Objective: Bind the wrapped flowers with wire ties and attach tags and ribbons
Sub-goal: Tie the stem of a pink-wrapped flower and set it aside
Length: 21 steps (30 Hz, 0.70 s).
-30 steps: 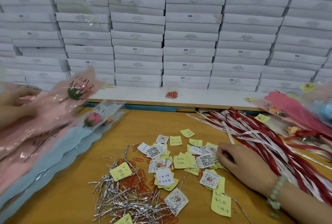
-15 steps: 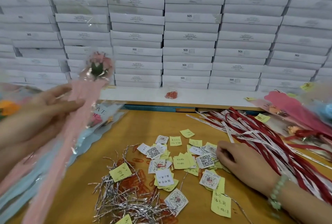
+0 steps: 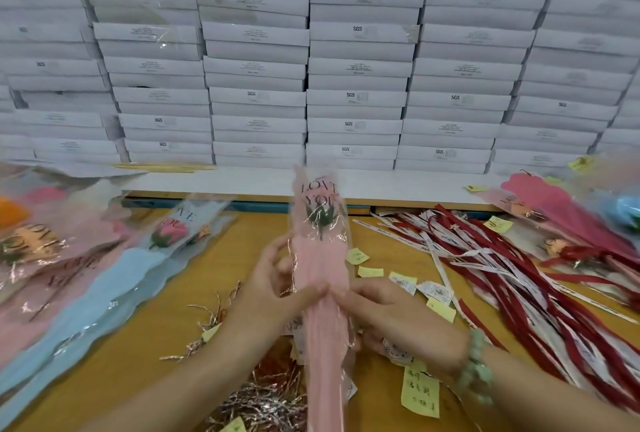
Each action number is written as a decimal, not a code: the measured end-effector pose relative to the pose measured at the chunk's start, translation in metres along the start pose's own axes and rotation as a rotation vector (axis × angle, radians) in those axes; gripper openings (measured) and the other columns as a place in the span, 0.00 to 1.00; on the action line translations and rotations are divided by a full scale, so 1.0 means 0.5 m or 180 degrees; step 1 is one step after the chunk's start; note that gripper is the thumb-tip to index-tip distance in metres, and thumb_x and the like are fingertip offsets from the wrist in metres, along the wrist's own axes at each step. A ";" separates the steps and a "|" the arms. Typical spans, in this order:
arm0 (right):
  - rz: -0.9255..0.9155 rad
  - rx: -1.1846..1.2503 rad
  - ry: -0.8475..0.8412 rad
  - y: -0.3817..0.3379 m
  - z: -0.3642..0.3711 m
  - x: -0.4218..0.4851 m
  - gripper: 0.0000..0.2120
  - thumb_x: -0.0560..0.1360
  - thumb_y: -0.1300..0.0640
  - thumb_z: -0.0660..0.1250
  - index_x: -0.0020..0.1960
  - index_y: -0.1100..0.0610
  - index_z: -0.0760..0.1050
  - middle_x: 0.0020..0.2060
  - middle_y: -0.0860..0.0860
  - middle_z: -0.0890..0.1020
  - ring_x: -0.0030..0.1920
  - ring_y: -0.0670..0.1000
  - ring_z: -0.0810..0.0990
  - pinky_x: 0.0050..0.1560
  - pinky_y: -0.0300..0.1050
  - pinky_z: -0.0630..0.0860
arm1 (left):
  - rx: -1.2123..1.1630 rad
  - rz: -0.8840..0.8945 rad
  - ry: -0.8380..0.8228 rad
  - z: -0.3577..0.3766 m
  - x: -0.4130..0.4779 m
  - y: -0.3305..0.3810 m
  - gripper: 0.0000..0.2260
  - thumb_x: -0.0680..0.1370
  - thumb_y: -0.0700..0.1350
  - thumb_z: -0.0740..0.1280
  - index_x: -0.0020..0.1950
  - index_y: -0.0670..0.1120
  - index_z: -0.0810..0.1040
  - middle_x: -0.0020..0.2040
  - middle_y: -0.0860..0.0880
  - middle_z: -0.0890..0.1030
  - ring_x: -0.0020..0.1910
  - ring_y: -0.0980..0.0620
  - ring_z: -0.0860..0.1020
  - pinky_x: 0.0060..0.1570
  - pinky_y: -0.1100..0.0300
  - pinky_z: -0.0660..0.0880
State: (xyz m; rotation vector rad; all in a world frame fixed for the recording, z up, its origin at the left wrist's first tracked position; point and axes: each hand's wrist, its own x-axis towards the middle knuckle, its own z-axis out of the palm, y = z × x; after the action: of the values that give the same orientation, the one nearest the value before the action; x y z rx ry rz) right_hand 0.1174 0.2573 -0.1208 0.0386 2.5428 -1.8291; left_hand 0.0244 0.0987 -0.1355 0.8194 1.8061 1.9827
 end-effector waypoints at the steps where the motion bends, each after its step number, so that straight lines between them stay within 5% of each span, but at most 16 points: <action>1: -0.0040 0.0114 0.0041 0.002 0.003 0.001 0.24 0.72 0.40 0.63 0.49 0.62 0.79 0.31 0.53 0.77 0.24 0.49 0.69 0.25 0.39 0.63 | 0.0005 0.0021 -0.0005 0.000 0.002 -0.005 0.35 0.65 0.45 0.75 0.70 0.54 0.67 0.55 0.56 0.84 0.55 0.56 0.82 0.45 0.63 0.80; 3: -0.0146 0.0292 0.0070 0.003 0.001 0.002 0.16 0.74 0.46 0.66 0.48 0.59 0.81 0.28 0.50 0.75 0.25 0.45 0.68 0.24 0.35 0.63 | 0.0064 0.0044 -0.0028 -0.004 0.006 -0.007 0.35 0.66 0.46 0.76 0.70 0.55 0.66 0.57 0.56 0.83 0.57 0.58 0.81 0.46 0.64 0.79; 8: -0.0115 0.0775 0.0187 0.017 -0.011 0.004 0.19 0.75 0.58 0.68 0.54 0.74 0.72 0.24 0.49 0.70 0.23 0.43 0.65 0.23 0.33 0.59 | 0.0215 -0.0077 -0.0176 -0.014 -0.003 -0.010 0.19 0.70 0.49 0.70 0.60 0.56 0.74 0.52 0.64 0.83 0.52 0.64 0.81 0.46 0.72 0.76; 14: -0.0125 0.0931 0.0466 0.040 -0.018 0.003 0.10 0.75 0.59 0.69 0.48 0.68 0.76 0.25 0.53 0.73 0.22 0.46 0.67 0.21 0.34 0.63 | 0.0056 -0.0353 -0.0497 -0.027 -0.014 -0.015 0.13 0.67 0.44 0.74 0.49 0.39 0.81 0.42 0.41 0.85 0.34 0.51 0.83 0.34 0.64 0.79; 21: -0.0049 0.1540 0.0166 0.047 -0.024 0.012 0.23 0.69 0.58 0.72 0.57 0.72 0.71 0.35 0.56 0.79 0.28 0.45 0.78 0.21 0.33 0.68 | -0.0310 -0.0587 -0.0533 -0.029 -0.006 -0.020 0.10 0.64 0.40 0.80 0.43 0.46 0.85 0.44 0.40 0.83 0.35 0.49 0.81 0.31 0.61 0.79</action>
State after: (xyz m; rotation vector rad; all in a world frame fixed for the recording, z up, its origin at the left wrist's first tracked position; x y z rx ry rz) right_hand 0.1122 0.2763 -0.1393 0.0701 2.0679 -2.4273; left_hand 0.0167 0.0867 -0.1463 0.7366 1.6157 1.8129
